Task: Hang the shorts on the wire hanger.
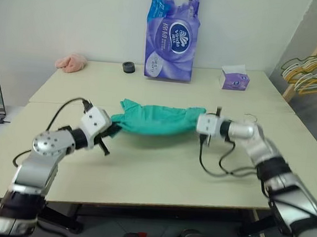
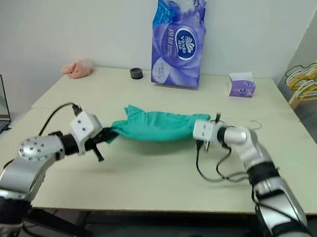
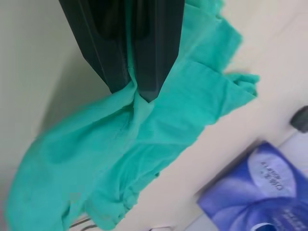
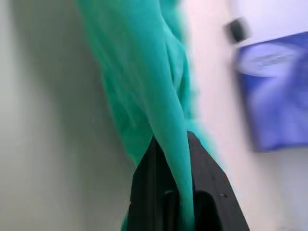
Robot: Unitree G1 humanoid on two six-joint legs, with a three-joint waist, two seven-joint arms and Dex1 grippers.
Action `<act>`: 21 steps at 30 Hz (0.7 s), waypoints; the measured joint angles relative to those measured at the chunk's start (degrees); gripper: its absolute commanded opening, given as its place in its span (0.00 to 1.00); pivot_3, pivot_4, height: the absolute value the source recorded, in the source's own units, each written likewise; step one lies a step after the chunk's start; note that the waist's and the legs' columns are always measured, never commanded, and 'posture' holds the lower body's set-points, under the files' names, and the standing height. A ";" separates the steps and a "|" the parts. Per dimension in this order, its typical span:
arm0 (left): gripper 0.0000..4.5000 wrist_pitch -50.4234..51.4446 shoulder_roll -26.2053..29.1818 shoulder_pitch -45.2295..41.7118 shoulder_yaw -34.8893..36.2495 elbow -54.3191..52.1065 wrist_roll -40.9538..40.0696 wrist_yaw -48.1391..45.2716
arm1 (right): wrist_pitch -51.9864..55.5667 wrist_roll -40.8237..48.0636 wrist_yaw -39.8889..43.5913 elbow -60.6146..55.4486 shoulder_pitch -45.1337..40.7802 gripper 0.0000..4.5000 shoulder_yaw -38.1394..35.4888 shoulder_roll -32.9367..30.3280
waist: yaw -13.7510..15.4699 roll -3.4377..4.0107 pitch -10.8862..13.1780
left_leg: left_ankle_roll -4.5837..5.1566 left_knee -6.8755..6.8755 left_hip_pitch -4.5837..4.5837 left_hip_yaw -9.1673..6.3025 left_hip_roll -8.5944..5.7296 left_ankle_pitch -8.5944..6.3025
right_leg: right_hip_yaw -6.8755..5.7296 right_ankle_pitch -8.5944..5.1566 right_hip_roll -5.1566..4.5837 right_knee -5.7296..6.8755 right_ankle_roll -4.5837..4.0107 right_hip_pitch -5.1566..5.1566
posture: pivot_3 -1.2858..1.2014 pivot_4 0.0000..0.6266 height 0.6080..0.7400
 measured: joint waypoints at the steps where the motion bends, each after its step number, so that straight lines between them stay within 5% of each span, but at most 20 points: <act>1: 0.00 -1.16 -0.62 -4.06 -0.63 4.61 1.28 0.82 | -0.72 -0.10 -1.03 3.23 -3.52 0.00 -0.24 0.64 | -0.11 -0.02 -0.01 | -0.01 -0.02 -0.03 -0.06 0.00 0.01 | -0.04 0.01 0.01 -0.02 -0.01 -0.01 | 0.45 0.02 1.00; 6: 0.00 -14.38 -2.56 -32.01 -6.97 37.99 12.52 11.51 | -4.23 -4.55 -12.87 20.86 -18.93 0.00 0.42 4.45 | -1.39 -0.21 0.00 | -0.22 0.02 -0.42 -0.08 -0.12 0.10 | 0.02 0.07 -0.14 0.04 0.11 -0.39 | 0.45 0.02 1.00; 8: 0.00 -20.87 -1.91 -45.77 -9.29 48.15 19.01 22.13 | -5.53 -6.46 -20.51 23.93 -25.04 0.00 0.43 5.62 | -2.42 -0.37 -0.01 | -1.07 0.09 -2.05 -0.11 -0.15 0.61 | 0.13 0.38 -0.22 0.13 0.38 -2.07 | 0.44 0.03 1.00; 10: 0.00 -30.12 4.22 -53.33 -11.83 47.35 26.78 29.39 | -10.27 -7.19 -26.01 22.84 -28.93 0.00 0.12 4.25 | -4.12 -0.36 -0.22 | -1.36 -0.01 -3.00 0.13 -0.20 0.77 | 0.29 0.41 -0.45 0.09 0.45 -3.09 | 0.44 0.03 1.00; 14: 0.00 -41.94 13.30 -44.56 -14.49 36.15 31.73 25.32 | -21.58 -7.99 -27.17 19.76 -23.21 0.00 -0.01 -2.27 | -6.39 0.42 -2.06 | -0.95 -1.60 -1.83 0.52 -0.40 0.37 | 0.31 0.05 -0.92 -0.14 0.99 -2.45 | 0.44 0.04 1.00; 21: 0.00 -23.69 17.24 -2.72 -16.21 8.99 13.89 -4.65 | -29.77 -6.01 -10.82 15.83 -3.58 0.00 3.29 0.71 | -10.59 0.14 -1.62 | -0.33 -1.17 -1.29 0.97 -0.23 0.31 | 0.69 -0.33 -0.72 0.53 0.63 -2.13 | 0.44 0.05 1.00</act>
